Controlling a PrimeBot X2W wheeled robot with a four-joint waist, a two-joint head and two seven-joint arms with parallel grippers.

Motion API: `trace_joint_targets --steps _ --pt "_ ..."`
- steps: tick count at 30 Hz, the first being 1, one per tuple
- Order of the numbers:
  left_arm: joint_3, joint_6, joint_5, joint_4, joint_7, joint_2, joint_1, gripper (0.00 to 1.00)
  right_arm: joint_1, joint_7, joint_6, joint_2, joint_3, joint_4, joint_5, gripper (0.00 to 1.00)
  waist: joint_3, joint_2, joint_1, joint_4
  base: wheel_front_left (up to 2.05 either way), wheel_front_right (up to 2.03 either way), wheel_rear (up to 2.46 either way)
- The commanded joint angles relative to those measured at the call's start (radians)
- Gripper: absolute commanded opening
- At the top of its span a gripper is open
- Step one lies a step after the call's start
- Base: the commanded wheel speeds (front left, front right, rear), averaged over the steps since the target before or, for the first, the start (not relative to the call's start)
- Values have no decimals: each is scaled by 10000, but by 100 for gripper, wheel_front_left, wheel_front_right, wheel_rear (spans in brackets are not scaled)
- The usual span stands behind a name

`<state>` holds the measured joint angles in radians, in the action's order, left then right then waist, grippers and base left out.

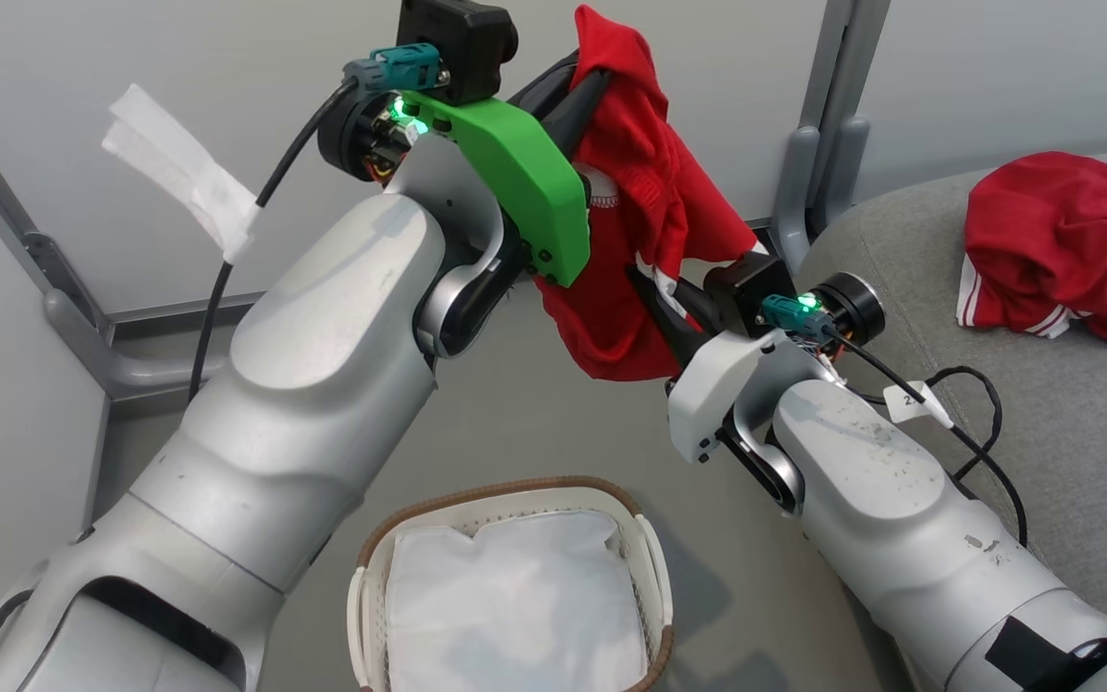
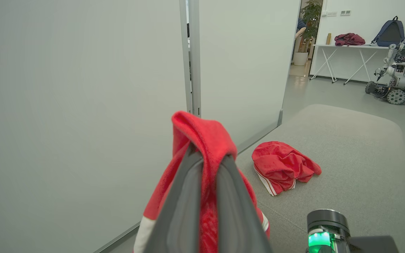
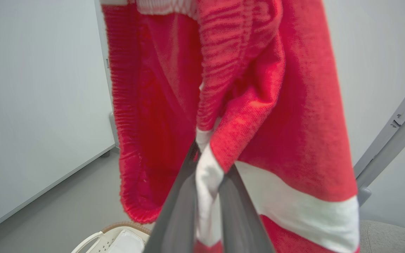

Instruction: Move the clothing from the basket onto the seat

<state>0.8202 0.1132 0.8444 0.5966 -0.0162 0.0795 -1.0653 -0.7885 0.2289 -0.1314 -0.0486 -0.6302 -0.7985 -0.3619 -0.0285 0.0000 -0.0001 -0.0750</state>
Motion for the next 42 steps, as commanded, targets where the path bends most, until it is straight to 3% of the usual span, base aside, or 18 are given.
trace_joint_targets --steps 1,4,5,6,7,19,25,34,42 --pt "-15 -76 79 78 39 100 227 0 -102 93 14 -34 -23 -56 -63 0 9 0 1 -87 0 0 0" --pt "-44 -89 63 132 146 202 329 0 -246 170 14 -34 24 -120 -48 0 28 0 1 -213 0 0 0" --pt "-46 -87 64 172 186 247 397 22 -292 193 14 -34 85 -151 -20 0 30 0 1 -265 0 0 0" --pt "-42 -85 62 207 238 286 451 71 -338 212 14 -37 168 -194 26 0 34 0 1 -318 0 0 0" --pt "-53 -80 76 229 296 311 496 100 -370 226 14 -34 245 -248 69 0 38 0 1 -356 0 0 0" --pt "241 0 -168 474 1242 766 1702 100 -958 355 14 -33 2221 -1152 1390 0 87 0 1 -717 0 0 0" --pt "652 -28 -404 375 1808 722 2498 100 -822 375 14 -133 3322 -1214 2374 0 127 0 1 -886 0 0 0" --pt "1123 -329 -711 111 2290 567 3630 100 -79 375 14 -509 4367 -118 3092 0 289 0 1 -1512 0 0 0" --pt "1325 -640 -896 -193 2540 466 4143 100 436 79 14 -669 4741 1403 3211 0 583 0 1 -2495 0 0 0"
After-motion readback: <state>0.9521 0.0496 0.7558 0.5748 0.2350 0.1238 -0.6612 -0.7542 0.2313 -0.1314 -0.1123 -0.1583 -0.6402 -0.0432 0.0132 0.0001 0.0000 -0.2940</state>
